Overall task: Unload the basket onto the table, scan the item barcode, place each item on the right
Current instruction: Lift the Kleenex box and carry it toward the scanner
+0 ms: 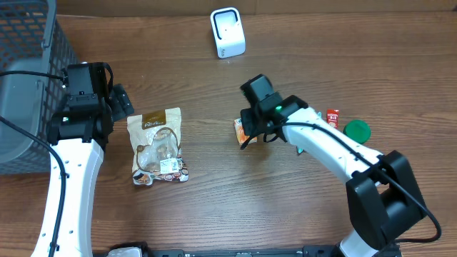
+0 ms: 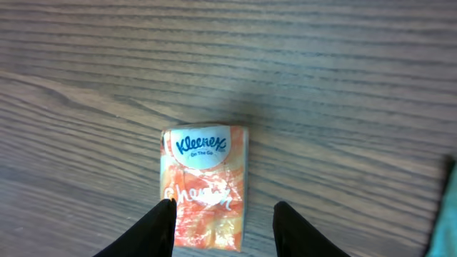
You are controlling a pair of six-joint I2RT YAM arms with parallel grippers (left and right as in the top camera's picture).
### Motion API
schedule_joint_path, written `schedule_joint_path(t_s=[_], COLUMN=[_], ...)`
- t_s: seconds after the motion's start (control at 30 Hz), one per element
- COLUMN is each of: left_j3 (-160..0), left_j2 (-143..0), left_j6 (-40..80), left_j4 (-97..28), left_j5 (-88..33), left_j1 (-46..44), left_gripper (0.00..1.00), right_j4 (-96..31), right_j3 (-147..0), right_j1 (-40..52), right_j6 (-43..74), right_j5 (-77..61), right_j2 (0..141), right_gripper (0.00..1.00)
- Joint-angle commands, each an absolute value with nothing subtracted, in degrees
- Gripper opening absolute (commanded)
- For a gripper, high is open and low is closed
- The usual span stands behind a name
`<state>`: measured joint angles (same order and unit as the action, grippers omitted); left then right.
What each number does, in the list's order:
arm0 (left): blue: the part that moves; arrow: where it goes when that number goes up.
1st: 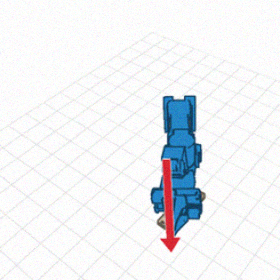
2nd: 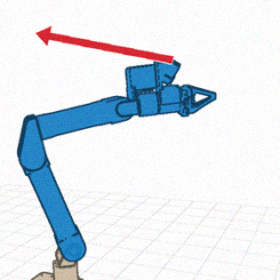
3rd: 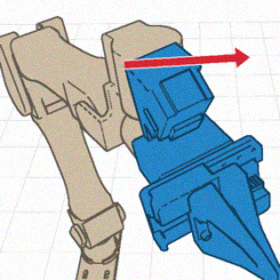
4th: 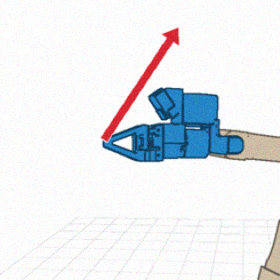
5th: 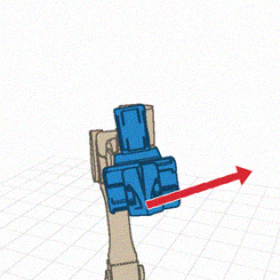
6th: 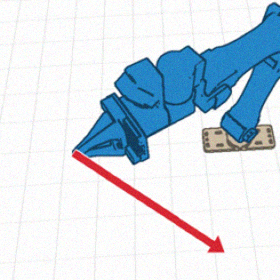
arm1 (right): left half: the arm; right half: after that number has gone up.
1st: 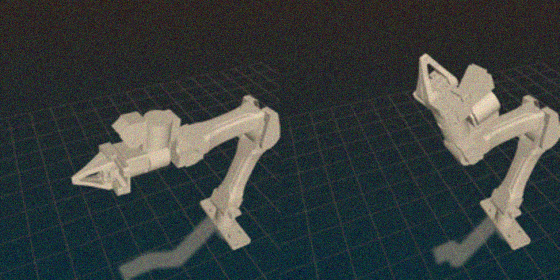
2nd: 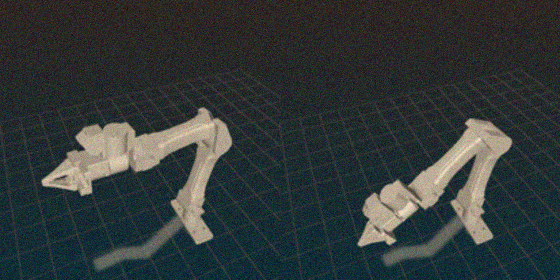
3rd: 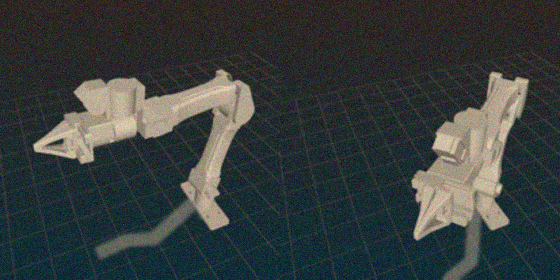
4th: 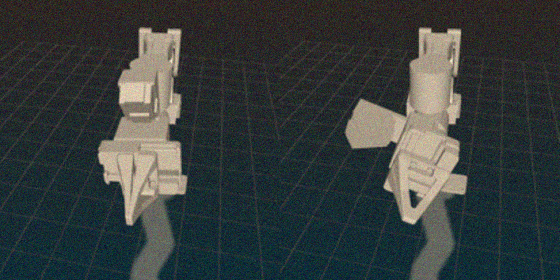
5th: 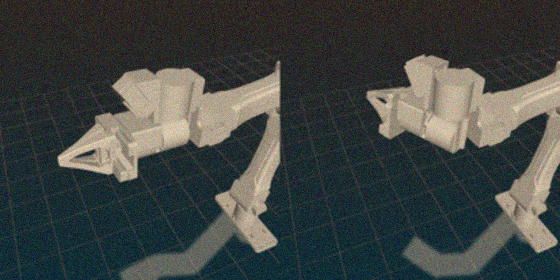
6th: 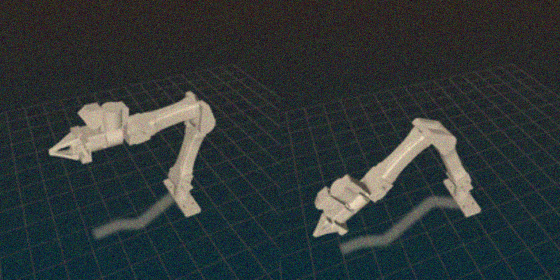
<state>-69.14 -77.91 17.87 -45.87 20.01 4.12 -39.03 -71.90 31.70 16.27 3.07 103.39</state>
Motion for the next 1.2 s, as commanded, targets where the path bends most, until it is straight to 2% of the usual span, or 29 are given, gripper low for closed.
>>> schedule_joint_path(t_s=[0.0, 0.17, 0.27, 0.47, 0.87, 1.17], left_j3=[-69.8, -69.8, -69.8, -69.8, -69.8, -69.8], left_j2=[-78.0, -78.0, -78.0, -78.0, -78.0, -78.0], left_j6=[17.8, 17.8, 17.8, 17.8, 17.8, 17.8], left_j4=[-45.8, -45.8, -45.8, -45.8, -45.8, -45.8], left_j5=[20.9, 20.9, 20.9, 20.9, 20.9, 20.9], left_j1=[4.1, 4.1, 4.1, 4.1, 4.1, 4.1], left_gripper=[1.00, 1.00, 1.00, 1.00, 1.00, 1.00], right_j4=[-39.0, -40.2, -39.5, -38.7, -33.2, -32.2], right_j3=[-72.4, -72.3, -72.3, -72.3, -72.4, -72.4], right_j1=[28.4, 27.2, 27.0, 26.9, 28.9, 29.2], right_j6=[16.2, 16.6, 20.7, 21.4, 21.4, 22.5], right_j5=[-6.1, -6.6, -6.1, -9.4, -22.0, -15.4], right_j2=[103.0, 104.4, 106.3, 110.3, 111.9, 111.9], right_gripper=[0.40, 0.37, 0.32, 0.34, 0.32, 0.34])
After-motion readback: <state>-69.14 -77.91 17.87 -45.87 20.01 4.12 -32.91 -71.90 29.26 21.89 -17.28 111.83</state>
